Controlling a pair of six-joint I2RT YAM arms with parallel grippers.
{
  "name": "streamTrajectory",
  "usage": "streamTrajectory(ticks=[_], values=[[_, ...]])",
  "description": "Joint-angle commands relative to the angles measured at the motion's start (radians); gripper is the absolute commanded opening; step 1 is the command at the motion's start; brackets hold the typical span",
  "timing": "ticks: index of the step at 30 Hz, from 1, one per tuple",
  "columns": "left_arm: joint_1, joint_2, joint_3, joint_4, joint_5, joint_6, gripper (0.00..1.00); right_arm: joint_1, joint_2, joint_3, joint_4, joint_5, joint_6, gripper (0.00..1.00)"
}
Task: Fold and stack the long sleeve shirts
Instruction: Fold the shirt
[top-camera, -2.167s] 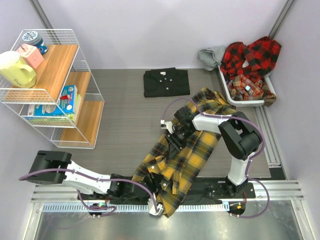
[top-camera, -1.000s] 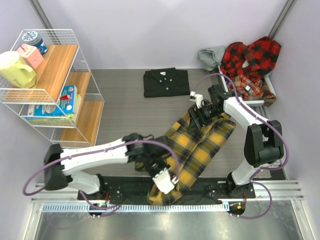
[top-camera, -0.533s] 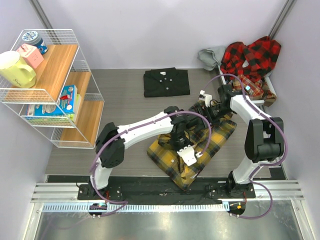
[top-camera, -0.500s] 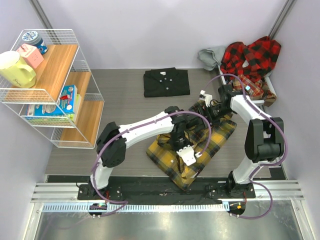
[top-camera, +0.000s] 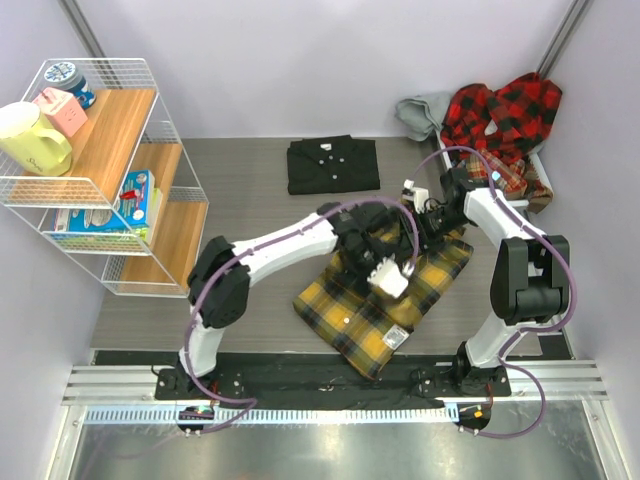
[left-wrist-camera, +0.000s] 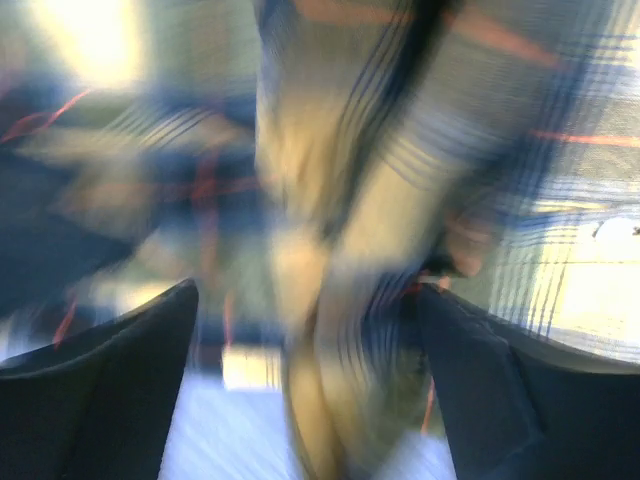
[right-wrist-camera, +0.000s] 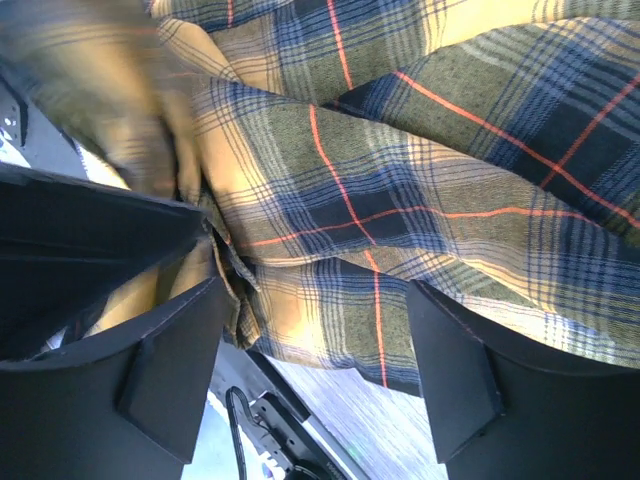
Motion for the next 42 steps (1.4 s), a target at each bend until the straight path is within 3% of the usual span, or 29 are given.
streamTrajectory(ticks=[1,9,17,27,30,35,38,42], values=[[0.091,-0.2,0.004,0.152,0.064,-0.263,0.97,0.004,-0.014,0.044,0.014,0.041,0.013,0.74],[0.292,-0.38,-0.12,0.114,0.089,-0.578,0.97,0.088,-0.037,-0.024,0.168,0.173,0.12,0.63],[0.433,-0.55,-0.307,0.129,0.09,-0.84,0.98,0.249,0.078,-0.018,0.291,0.345,0.182,0.67],[0.468,-0.743,-0.392,0.11,-0.003,-0.934,1.0,0.46,0.228,-0.055,0.294,0.304,0.035,0.63],[0.49,-0.801,-0.438,0.143,-0.042,-1.018,1.0,0.548,0.276,-0.004,0.258,0.281,-0.057,0.6],[0.637,-0.886,-0.553,0.216,-0.072,-1.23,1.0,0.7,0.342,0.137,0.184,0.291,-0.223,0.6],[0.739,-0.901,-0.608,0.279,-0.106,-1.327,1.0,0.72,0.38,0.258,0.175,0.345,-0.293,0.61],[0.838,-0.831,-0.605,0.292,-0.036,-1.388,1.0,0.659,0.325,0.392,0.136,0.345,-0.272,0.68]])
